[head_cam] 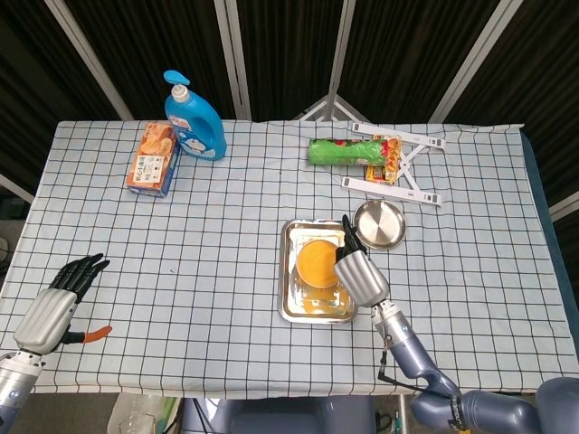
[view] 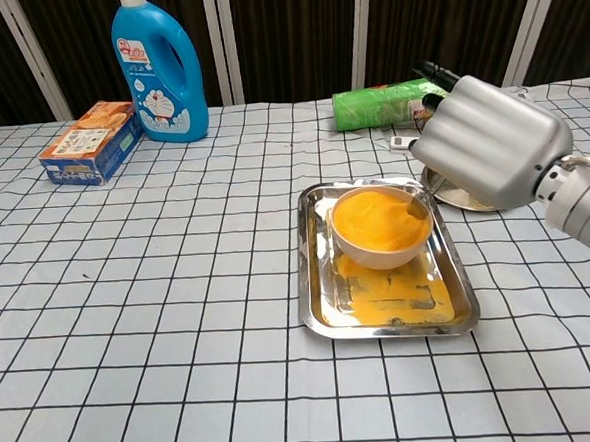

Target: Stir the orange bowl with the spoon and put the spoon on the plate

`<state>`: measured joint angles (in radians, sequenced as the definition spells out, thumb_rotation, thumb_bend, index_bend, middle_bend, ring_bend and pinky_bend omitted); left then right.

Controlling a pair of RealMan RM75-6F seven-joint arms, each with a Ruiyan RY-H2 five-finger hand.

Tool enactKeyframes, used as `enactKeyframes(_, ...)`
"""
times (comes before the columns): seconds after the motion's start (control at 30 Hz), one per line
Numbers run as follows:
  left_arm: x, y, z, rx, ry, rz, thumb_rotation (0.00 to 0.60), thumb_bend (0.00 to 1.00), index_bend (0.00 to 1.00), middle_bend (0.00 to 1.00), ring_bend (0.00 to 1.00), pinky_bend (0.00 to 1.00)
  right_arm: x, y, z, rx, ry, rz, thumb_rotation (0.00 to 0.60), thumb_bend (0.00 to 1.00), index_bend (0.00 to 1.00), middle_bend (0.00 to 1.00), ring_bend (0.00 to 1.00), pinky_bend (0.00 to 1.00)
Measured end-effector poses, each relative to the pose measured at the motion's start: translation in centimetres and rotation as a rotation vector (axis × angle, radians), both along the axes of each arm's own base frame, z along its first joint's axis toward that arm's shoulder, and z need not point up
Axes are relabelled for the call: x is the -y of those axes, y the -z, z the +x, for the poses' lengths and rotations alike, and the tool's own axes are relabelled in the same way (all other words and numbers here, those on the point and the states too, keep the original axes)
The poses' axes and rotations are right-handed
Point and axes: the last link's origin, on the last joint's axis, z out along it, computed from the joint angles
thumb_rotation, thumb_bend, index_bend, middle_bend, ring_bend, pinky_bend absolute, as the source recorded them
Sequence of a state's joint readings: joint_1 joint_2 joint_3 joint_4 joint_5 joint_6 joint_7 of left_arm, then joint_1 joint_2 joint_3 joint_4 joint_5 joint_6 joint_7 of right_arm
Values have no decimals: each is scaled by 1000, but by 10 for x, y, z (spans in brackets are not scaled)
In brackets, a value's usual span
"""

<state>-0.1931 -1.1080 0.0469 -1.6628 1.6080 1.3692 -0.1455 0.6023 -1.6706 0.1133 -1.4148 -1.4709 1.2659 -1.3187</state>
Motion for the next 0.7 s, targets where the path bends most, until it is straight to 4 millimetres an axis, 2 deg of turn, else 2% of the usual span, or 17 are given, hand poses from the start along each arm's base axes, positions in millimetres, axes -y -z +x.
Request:
enactKeyframes(0.37, -1, 0, -1, 1, -9, -2, 600, 0, 0, 0, 0, 0, -11, 9, 16, 88, -14, 63, 600, 500, 665, 578, 299, 0)
enactKeyframes(0.7, -1, 0, 0, 3, -8, -3, 600, 0, 0, 0, 0, 0, -8, 4, 19, 100, -21, 49, 600, 501, 665, 578, 299, 0)
